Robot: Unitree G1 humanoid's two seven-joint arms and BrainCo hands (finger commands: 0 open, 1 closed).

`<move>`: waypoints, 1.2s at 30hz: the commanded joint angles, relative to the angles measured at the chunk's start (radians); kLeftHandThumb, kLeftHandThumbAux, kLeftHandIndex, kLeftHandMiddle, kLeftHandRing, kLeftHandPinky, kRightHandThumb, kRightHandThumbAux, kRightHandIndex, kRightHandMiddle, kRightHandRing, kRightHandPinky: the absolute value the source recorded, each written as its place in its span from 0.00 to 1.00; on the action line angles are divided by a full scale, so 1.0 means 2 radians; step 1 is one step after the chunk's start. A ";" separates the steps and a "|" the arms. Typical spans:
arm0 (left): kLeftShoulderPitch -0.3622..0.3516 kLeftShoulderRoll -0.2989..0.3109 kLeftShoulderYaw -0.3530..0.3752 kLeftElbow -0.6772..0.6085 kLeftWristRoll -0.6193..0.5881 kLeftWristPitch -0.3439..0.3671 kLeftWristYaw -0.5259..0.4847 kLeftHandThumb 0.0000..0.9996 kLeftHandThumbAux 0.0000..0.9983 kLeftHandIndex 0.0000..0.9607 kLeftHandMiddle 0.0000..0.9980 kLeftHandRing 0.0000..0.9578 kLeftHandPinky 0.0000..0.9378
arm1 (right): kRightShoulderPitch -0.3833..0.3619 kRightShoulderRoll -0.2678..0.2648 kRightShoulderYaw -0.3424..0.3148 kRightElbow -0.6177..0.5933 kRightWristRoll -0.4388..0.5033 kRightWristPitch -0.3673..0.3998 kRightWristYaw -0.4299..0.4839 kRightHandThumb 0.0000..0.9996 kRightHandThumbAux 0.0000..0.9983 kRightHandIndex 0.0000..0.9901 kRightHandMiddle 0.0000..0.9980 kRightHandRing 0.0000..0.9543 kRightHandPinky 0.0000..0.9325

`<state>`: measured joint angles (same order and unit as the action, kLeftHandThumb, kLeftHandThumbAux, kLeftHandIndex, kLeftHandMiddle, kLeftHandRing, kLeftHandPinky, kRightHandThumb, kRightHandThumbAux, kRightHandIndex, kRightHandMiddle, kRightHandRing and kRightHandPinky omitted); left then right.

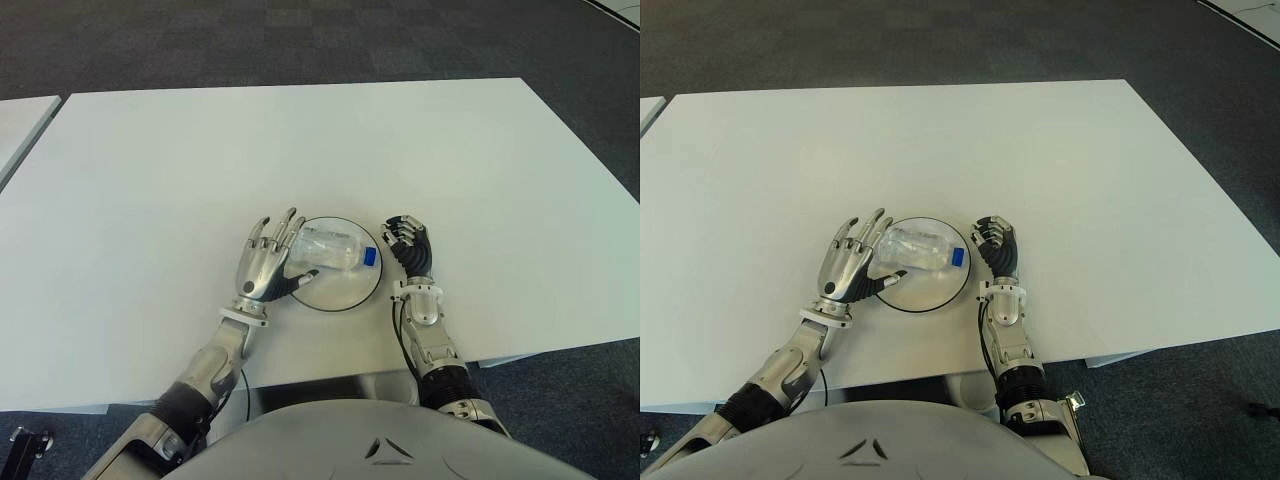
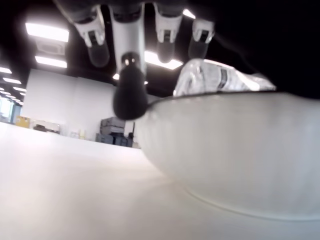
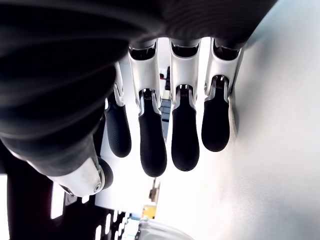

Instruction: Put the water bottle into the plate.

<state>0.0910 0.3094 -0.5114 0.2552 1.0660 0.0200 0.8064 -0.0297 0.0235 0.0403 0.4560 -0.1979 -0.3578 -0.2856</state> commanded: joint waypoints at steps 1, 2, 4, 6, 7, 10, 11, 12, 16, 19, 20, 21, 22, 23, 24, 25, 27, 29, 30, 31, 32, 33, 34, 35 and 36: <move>0.004 -0.018 0.009 0.031 -0.015 -0.003 0.052 0.00 0.48 0.00 0.00 0.00 0.00 | 0.002 0.001 -0.001 0.015 0.001 0.007 0.000 0.71 0.73 0.43 0.58 0.61 0.62; 0.003 -0.022 0.011 0.035 -0.017 -0.005 0.062 0.00 0.48 0.00 0.00 0.00 0.00 | 0.001 0.001 -0.001 0.016 0.001 0.006 0.000 0.71 0.73 0.43 0.58 0.61 0.62; 0.002 -0.024 0.013 0.041 -0.018 -0.008 0.073 0.00 0.48 0.00 0.00 0.00 0.00 | 0.001 0.001 -0.001 0.016 0.001 0.006 0.000 0.71 0.73 0.43 0.58 0.61 0.63; -0.001 -0.031 0.015 0.050 -0.023 -0.012 0.092 0.00 0.48 0.00 0.00 0.00 0.00 | 0.001 0.001 -0.001 0.017 0.002 0.005 0.000 0.71 0.73 0.43 0.58 0.61 0.63; -0.003 -0.035 0.017 0.057 -0.026 -0.014 0.104 0.01 0.48 0.00 0.00 0.00 0.00 | 0.001 0.001 -0.001 0.017 0.002 0.005 0.000 0.71 0.73 0.43 0.58 0.62 0.63; -0.007 -0.044 0.022 0.075 -0.035 -0.025 0.132 0.02 0.48 0.00 0.00 0.00 0.00 | 0.000 0.001 -0.001 0.017 0.002 0.005 0.000 0.71 0.73 0.43 0.58 0.62 0.63; -0.008 -0.046 0.025 0.082 -0.042 -0.032 0.140 0.02 0.48 0.00 0.00 0.00 0.00 | 0.000 0.001 -0.001 0.017 0.002 0.005 0.000 0.71 0.73 0.43 0.58 0.62 0.63; -0.008 -0.048 0.027 0.088 -0.046 -0.037 0.145 0.03 0.48 0.00 0.00 0.00 0.00 | 0.000 0.001 -0.001 0.017 0.002 0.005 0.000 0.71 0.73 0.43 0.58 0.62 0.63; -0.008 -0.053 0.038 0.099 -0.077 -0.066 0.144 0.03 0.48 0.00 0.00 0.00 0.00 | 0.000 0.001 -0.001 0.017 0.001 0.005 -0.001 0.71 0.73 0.43 0.58 0.62 0.64; -0.005 -0.057 0.051 0.102 -0.115 -0.095 0.127 0.03 0.48 0.00 0.00 0.00 0.00 | 0.000 0.001 -0.001 0.017 0.001 0.005 -0.001 0.71 0.73 0.43 0.59 0.63 0.64; -0.003 -0.060 0.058 0.102 -0.132 -0.107 0.119 0.03 0.48 0.00 0.00 0.00 0.00 | 0.000 0.001 -0.001 0.016 0.001 0.006 0.000 0.71 0.73 0.43 0.59 0.63 0.64; -0.001 -0.063 0.065 0.103 -0.150 -0.118 0.110 0.03 0.48 0.00 0.00 0.00 0.00 | 0.000 0.001 -0.001 0.016 0.001 0.006 0.000 0.71 0.73 0.43 0.59 0.63 0.64; 0.000 -0.065 0.070 0.103 -0.162 -0.126 0.104 0.02 0.48 0.00 0.00 0.00 0.00 | 0.000 0.001 -0.001 0.016 0.001 0.006 0.000 0.71 0.73 0.43 0.59 0.63 0.64; 0.000 -0.067 0.075 0.104 -0.174 -0.132 0.098 0.02 0.48 0.00 0.00 0.00 0.00 | 0.000 0.001 -0.001 0.016 0.002 0.006 0.000 0.71 0.73 0.43 0.59 0.63 0.64; 0.000 -0.069 0.079 0.105 -0.182 -0.136 0.093 0.02 0.48 0.00 0.00 0.00 0.00 | 0.000 0.001 -0.001 0.016 0.002 0.006 0.000 0.71 0.73 0.43 0.59 0.63 0.64; 0.001 -0.072 0.085 0.106 -0.193 -0.142 0.086 0.01 0.49 0.00 0.00 0.00 0.00 | 0.000 0.001 -0.001 0.016 0.002 0.006 0.000 0.71 0.73 0.43 0.59 0.63 0.64; 0.001 -0.080 0.099 0.107 -0.219 -0.153 0.073 0.01 0.49 0.00 0.00 0.00 0.00 | 0.000 0.001 -0.001 0.016 0.003 0.006 0.001 0.71 0.73 0.43 0.59 0.63 0.64; 0.001 -0.088 0.113 0.109 -0.244 -0.165 0.062 0.01 0.49 0.00 0.00 0.00 0.00 | 0.000 0.000 -0.001 0.016 0.003 0.005 0.002 0.71 0.73 0.43 0.59 0.63 0.64; 0.001 -0.091 0.117 0.110 -0.252 -0.168 0.058 0.01 0.49 0.00 0.00 0.00 0.00 | 0.000 0.000 -0.002 0.016 0.004 0.004 0.002 0.71 0.73 0.43 0.59 0.63 0.64; 0.002 -0.097 0.125 0.110 -0.266 -0.173 0.049 0.01 0.52 0.00 0.00 0.00 0.00 | 0.000 0.000 -0.002 0.017 0.004 0.003 0.003 0.71 0.73 0.43 0.59 0.63 0.64; 0.004 -0.104 0.135 0.110 -0.289 -0.179 0.035 0.01 0.52 0.00 0.00 0.00 0.00 | 0.000 0.000 -0.002 0.018 0.004 0.001 0.003 0.71 0.73 0.43 0.59 0.63 0.64; 0.005 -0.109 0.142 0.110 -0.304 -0.183 0.024 0.02 0.53 0.00 0.00 0.00 0.00 | 0.000 0.000 -0.002 0.019 0.005 0.000 0.003 0.71 0.73 0.43 0.59 0.62 0.64; 0.006 -0.113 0.147 0.110 -0.314 -0.187 0.017 0.03 0.54 0.00 0.00 0.00 0.00 | 0.000 0.000 -0.002 0.019 0.005 -0.001 0.003 0.71 0.73 0.43 0.59 0.62 0.64; 0.007 -0.115 0.152 0.109 -0.322 -0.190 0.009 0.03 0.55 0.00 0.00 0.00 0.00 | 0.000 0.000 -0.002 0.019 0.005 -0.002 0.003 0.71 0.73 0.43 0.59 0.62 0.64; 0.008 -0.117 0.155 0.109 -0.327 -0.193 0.004 0.03 0.55 0.00 0.00 0.00 0.00 | 0.000 -0.001 -0.002 0.020 0.005 -0.003 0.003 0.71 0.73 0.43 0.59 0.62 0.64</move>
<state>0.0681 0.0990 -0.2185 0.4389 0.4582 -0.3608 0.8642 -0.0405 0.0215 0.0392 0.4718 -0.1956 -0.3707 -0.2857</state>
